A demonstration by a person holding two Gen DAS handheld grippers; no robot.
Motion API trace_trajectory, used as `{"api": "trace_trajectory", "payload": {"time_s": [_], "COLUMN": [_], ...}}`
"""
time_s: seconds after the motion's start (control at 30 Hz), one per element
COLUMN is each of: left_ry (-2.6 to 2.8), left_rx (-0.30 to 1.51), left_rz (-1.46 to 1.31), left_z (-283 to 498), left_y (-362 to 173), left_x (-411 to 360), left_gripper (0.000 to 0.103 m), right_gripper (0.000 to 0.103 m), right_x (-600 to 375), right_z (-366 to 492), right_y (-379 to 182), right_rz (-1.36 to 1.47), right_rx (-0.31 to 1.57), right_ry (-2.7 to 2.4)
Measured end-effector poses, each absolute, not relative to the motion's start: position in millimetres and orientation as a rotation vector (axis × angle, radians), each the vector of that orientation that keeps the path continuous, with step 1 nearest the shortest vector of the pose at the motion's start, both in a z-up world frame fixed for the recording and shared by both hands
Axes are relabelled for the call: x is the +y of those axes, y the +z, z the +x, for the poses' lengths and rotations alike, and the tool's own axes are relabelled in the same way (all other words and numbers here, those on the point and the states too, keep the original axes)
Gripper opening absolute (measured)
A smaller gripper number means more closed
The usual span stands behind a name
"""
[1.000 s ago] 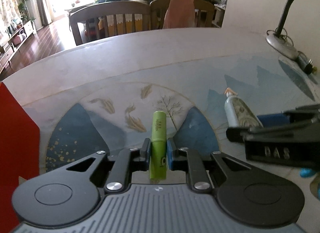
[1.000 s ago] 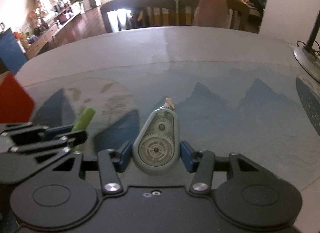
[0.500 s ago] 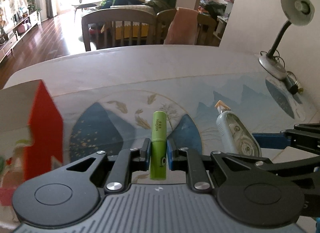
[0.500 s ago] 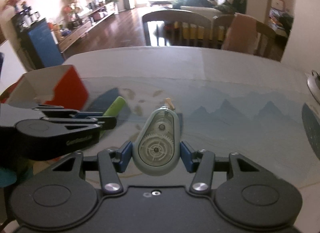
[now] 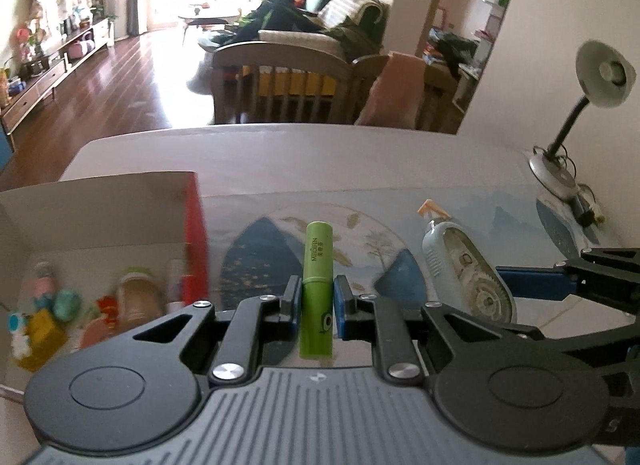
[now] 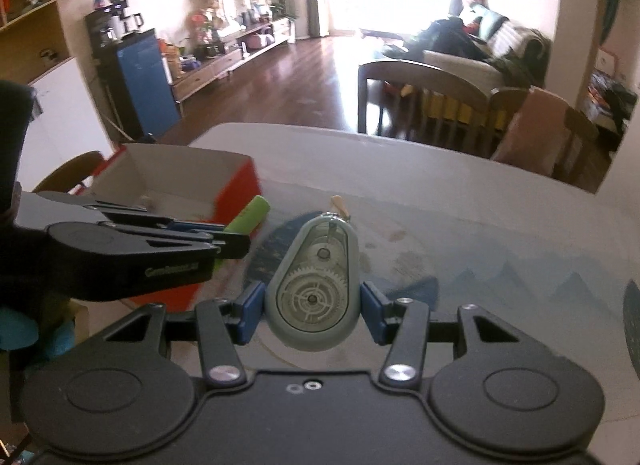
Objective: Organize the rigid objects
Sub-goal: 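Carry the highlighter and correction tape into the box and open both tools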
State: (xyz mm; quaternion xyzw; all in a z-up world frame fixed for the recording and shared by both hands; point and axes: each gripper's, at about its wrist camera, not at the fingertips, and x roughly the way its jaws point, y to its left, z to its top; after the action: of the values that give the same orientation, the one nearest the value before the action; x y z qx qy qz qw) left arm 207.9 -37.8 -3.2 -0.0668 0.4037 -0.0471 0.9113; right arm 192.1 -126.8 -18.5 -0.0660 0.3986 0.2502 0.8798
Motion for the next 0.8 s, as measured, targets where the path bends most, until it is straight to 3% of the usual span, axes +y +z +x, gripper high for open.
{"api": "trace_trajectory", "payload": {"time_s": [0.8], "left_ry": [0.069], "left_rx": [0.791], "left_rz": [-0.191], "left_z": [175], "left_y": [18], "left_x": [123], "left_gripper": [0.016], "right_gripper": [0.051], "right_x": [7], "right_z": [189], "right_y": [-20], "right_rz": [-0.208], "right_rx": [0.797], "right_ry": [0.625]}}
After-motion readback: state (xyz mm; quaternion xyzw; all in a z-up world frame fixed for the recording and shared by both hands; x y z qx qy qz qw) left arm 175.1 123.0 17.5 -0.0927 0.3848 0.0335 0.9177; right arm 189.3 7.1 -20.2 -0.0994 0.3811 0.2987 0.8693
